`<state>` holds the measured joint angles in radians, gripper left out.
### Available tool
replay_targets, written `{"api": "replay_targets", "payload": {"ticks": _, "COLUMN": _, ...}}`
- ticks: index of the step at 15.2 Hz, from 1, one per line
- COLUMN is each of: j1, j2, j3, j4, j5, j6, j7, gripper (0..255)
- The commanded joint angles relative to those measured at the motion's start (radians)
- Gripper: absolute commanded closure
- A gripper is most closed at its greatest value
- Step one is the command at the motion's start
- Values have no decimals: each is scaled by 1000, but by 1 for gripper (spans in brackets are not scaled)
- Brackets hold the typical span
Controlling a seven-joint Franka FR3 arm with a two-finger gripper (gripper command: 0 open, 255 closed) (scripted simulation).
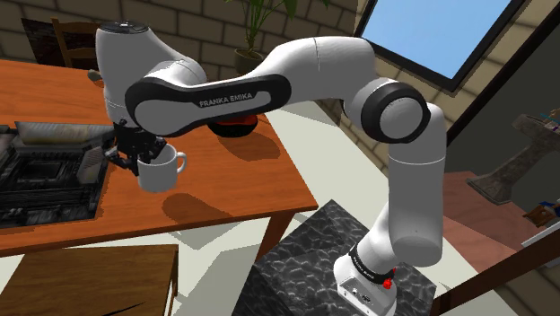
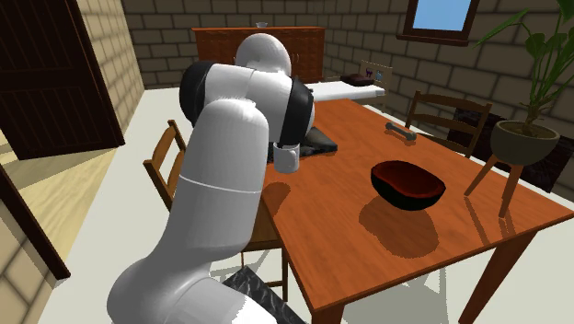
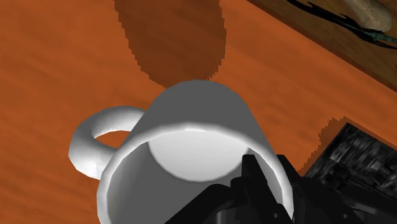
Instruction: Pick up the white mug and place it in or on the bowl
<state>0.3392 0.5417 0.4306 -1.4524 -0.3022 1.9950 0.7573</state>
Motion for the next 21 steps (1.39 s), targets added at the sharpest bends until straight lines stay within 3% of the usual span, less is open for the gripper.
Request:
{"api": "replay_targets", "payload": {"ticks": 1, "j1": 0, "j2": -9, "j3": 3, "j4": 17, "j5": 5, "j6": -24, "j7": -5, "gripper": 255}}
{"api": "replay_targets", "payload": {"ticks": 21, "j1": 30, "j2": -22, "j3": 14, "j4": 270, "j5": 24, "j6": -284, "j7": -40, "gripper": 255}}
